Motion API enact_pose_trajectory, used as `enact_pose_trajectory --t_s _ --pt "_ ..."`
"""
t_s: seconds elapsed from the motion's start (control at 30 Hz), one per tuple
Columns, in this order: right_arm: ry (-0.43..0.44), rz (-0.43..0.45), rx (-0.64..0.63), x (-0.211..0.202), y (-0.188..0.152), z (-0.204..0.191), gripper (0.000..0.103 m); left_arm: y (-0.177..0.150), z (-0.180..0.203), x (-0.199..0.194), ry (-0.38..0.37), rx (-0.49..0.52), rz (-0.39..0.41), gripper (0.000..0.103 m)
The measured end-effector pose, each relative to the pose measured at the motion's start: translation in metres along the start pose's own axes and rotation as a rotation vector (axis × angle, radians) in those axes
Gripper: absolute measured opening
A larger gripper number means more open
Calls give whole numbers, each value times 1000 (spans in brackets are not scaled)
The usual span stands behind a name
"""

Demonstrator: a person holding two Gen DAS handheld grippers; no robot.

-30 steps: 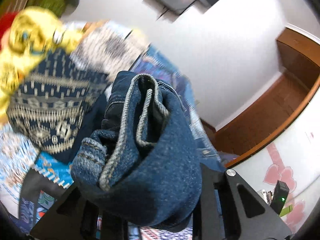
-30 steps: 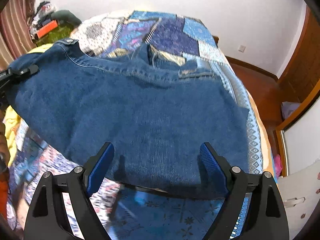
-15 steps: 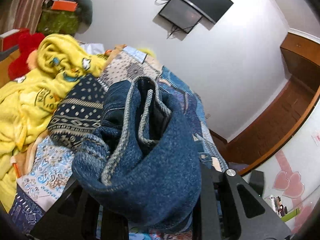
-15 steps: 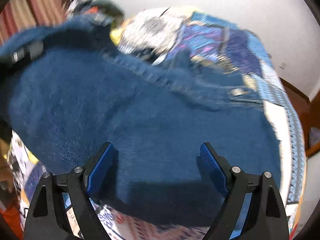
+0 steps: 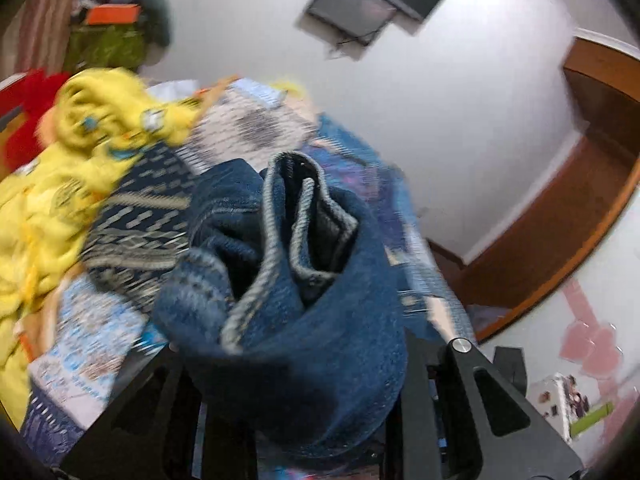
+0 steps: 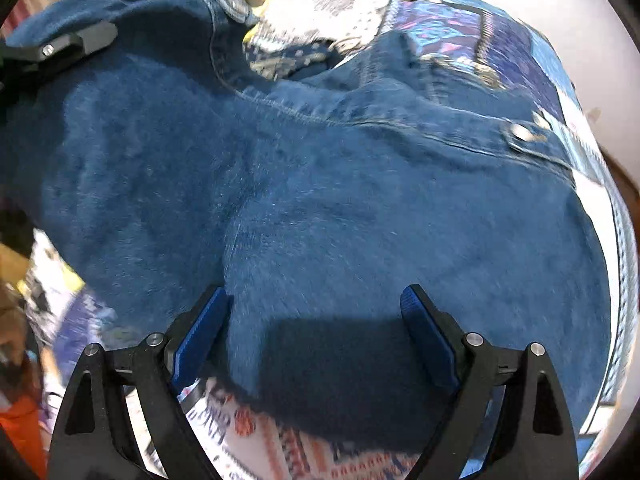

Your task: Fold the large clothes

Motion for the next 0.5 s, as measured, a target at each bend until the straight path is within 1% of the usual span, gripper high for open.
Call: enact_pose_trajectory --t_s 0.07,0.13,0.2,0.27,0.3,0.37,0.4,0.5 --pt "19 16 66 -13 -3 20 87 6 30 12 -35 55 -3 21" --pt "3 44 124 -26 -6 41 87 10 62 27 -52 112 -13 21" --pt "-66 83 169 -41 -14 70 87 9 97 46 -77 168 -30 21" --pt "-158 110 186 -53 -24 93 87 4 126 62 -93 215 -48 21" --pt "-195 116 194 -59 -31 104 87 -3 144 74 -100 251 -60 21" --pt "-234 120 231 -69 -47 124 87 -17 168 94 -105 299 -90 21" --pt "-242 118 252 -71 -52 131 87 -25 176 103 -106 314 -108 21" --pt "-261 105 330 -76 -76 157 87 -56 193 139 -93 356 -197 21"
Point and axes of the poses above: each gripper's, at about its wrist camera, not at the fingertips, and x roughly the way its jaws point, z to its right, y to its top, the point moved 5 cm from there along x, roughly the way its jaws point, and after that the axes turned 13 degrees about -y, right-handed, at the moved point
